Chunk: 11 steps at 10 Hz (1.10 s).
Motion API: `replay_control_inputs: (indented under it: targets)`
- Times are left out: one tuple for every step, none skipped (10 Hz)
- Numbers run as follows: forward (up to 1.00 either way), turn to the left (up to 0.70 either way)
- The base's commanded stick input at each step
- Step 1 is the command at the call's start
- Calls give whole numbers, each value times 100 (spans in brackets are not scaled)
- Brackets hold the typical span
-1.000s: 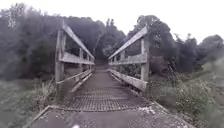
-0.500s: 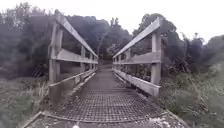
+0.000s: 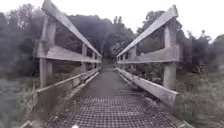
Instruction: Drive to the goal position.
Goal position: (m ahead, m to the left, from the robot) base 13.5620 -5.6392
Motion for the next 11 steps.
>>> replay_control_inputs:
  targets:
    - [60,15]
    - [60,15]
    - [60,14]
    - [60,0]
    - [60,0]
    - [60,0]
    - [60,0]
    - [60,0]
    - [60,0]
    - [60,0]
    - [60,0]
